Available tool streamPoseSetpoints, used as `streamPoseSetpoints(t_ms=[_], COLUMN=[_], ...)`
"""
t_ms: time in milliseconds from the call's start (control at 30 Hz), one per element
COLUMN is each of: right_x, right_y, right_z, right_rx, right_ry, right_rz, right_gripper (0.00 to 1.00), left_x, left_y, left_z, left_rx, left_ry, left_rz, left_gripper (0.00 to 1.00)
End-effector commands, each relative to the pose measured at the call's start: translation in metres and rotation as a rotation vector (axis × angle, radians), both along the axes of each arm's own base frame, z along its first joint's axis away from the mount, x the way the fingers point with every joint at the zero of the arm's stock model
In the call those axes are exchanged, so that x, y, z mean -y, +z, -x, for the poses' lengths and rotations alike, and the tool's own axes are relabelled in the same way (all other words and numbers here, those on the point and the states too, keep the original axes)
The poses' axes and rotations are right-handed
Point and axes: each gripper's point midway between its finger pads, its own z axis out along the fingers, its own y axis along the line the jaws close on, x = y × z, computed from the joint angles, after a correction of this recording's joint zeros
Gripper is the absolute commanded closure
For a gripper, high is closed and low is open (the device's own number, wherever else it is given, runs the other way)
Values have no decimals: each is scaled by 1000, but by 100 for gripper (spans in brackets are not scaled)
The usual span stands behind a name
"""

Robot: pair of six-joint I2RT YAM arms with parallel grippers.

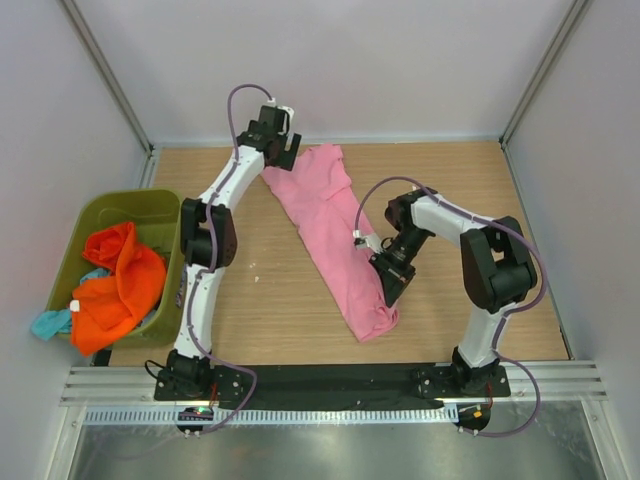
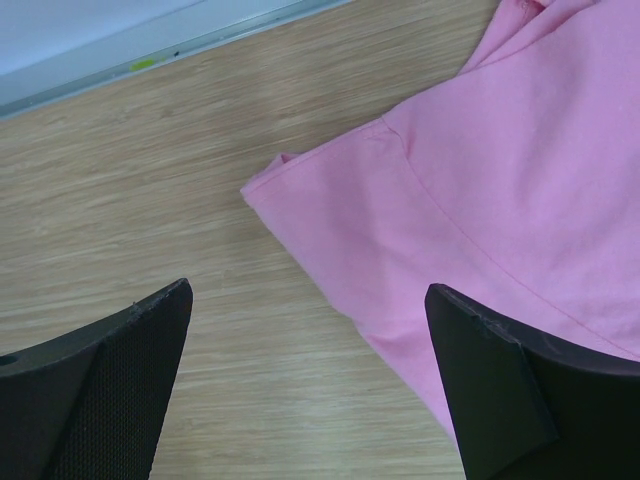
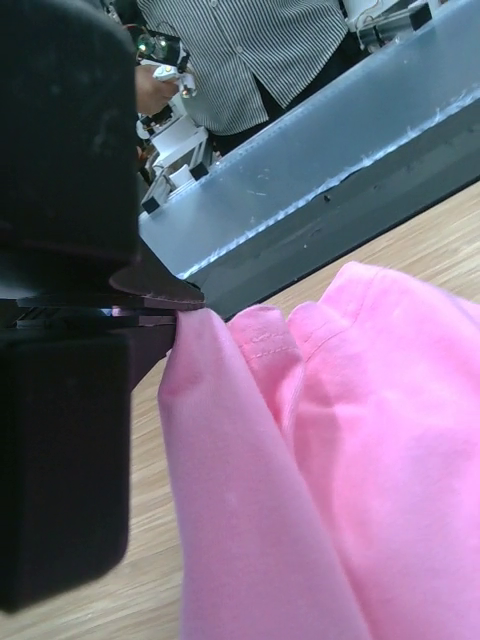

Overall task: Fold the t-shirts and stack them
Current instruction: Fold the tshirt

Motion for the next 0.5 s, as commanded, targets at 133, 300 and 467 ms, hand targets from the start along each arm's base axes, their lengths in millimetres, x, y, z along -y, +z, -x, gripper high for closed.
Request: streamPoseSetpoints(t_ms=[133, 300, 467], right_x=[-1, 15, 33], right_y=[19, 28, 46], right_z=[10, 7, -50], right_rx=[-7, 72, 282], right_ry=[36, 53, 8], right_rz=[-25, 13, 61], right_gripper=[76, 60, 57], left_x=[-12, -9, 1], left_y=[59, 54, 27], left_z=[1, 2, 11], left_rx=[104, 89, 9], left_ry=[10, -2, -12], left_rz=[7, 16, 69], left_gripper=[0, 0, 0])
